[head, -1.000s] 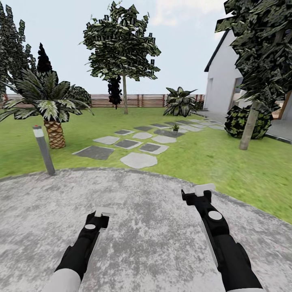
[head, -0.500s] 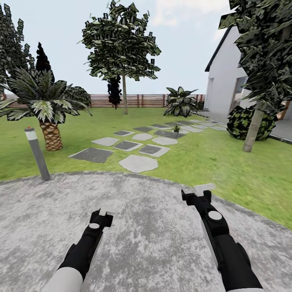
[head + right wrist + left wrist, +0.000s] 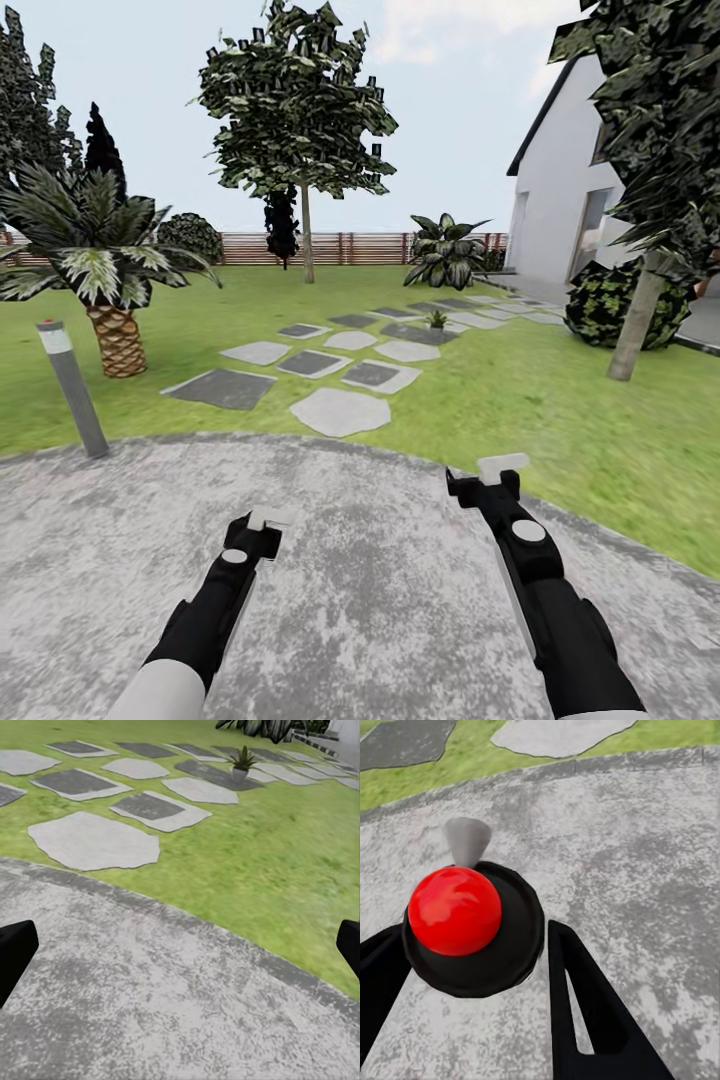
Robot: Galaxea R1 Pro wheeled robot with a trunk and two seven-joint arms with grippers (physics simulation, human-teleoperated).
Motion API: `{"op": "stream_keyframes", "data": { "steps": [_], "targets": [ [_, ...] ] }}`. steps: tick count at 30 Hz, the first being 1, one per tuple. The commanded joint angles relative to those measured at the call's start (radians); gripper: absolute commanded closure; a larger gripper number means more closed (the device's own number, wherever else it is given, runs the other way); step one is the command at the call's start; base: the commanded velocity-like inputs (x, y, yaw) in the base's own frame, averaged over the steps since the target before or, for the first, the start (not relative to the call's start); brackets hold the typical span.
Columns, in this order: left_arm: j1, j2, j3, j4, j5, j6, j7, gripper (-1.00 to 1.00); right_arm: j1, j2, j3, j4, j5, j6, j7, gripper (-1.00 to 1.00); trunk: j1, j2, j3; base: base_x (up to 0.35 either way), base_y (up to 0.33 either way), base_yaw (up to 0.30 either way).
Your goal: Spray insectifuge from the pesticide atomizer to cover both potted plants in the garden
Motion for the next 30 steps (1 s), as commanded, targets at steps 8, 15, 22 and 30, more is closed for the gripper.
{"op": "stream_keyframes", "data": {
  "steps": [8, 15, 22, 30],
  "targets": [
    [0.005, -0.001, 0.002, -0.027, -0.004, 0.004, -0.104, 1.0, -0.001, 0.001, 0.0, -0.002, 0.012, 0.012, 0.003, -1.0, 0.0, 0.0, -0.001, 0.343, 0.0, 0.0],
    [0.03, -0.001, -0.001, -0.096, -0.005, 0.004, -0.109, 1.0, -0.001, 0.001, -0.002, -0.002, 0.012, 0.013, 0.001, -1.0, 0.0, 0.0, -0.001, 0.338, -0.01, 0.0],
    [0.031, -0.001, -0.001, -0.098, -0.004, 0.004, -0.108, 1.0, -0.001, 0.002, -0.002, -0.001, 0.011, 0.013, 0.001, -1.0, 0.0, 0.0, -0.001, 0.338, -0.095, 0.0],
    [0.031, -0.001, -0.001, -0.098, -0.005, 0.004, -0.109, 1.0, -0.001, -0.002, -0.003, 0.021, 0.008, 0.003, -0.004, -1.0, 0.0, 0.0, -0.001, 0.338, -0.108, 0.0]
  ]
}}
